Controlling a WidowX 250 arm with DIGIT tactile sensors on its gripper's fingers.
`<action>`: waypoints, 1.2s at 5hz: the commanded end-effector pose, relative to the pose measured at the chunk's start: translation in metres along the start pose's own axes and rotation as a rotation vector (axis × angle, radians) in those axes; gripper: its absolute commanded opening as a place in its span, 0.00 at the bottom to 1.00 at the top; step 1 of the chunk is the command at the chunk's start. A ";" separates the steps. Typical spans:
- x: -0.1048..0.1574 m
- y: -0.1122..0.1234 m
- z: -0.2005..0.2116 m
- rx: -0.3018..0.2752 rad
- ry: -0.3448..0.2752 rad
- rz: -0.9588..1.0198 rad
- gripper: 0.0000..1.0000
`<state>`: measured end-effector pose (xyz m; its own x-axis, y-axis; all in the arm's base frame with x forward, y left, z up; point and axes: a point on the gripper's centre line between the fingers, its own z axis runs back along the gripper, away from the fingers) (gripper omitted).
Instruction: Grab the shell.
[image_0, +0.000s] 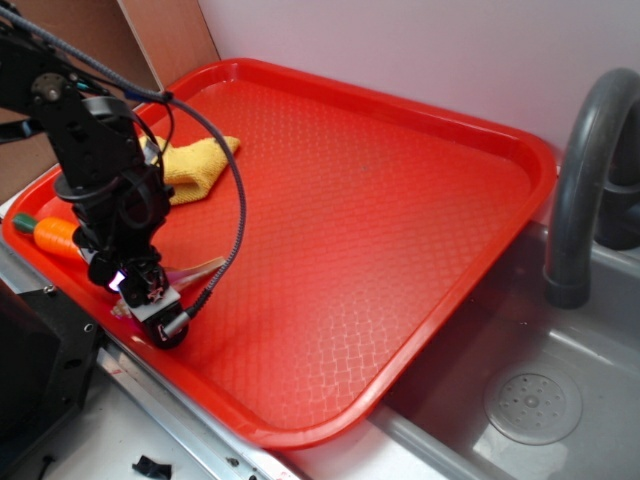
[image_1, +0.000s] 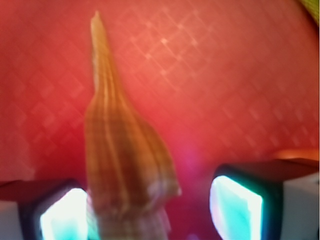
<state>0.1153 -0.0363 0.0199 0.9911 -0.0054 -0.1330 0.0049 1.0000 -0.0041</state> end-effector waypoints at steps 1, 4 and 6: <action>-0.008 -0.004 0.006 -0.013 -0.017 -0.006 0.00; 0.024 0.005 0.140 -0.025 -0.181 0.056 0.00; 0.023 0.015 0.217 -0.029 -0.315 0.073 0.00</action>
<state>0.1723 -0.0244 0.2193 0.9901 0.0534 0.1301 -0.0501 0.9983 -0.0281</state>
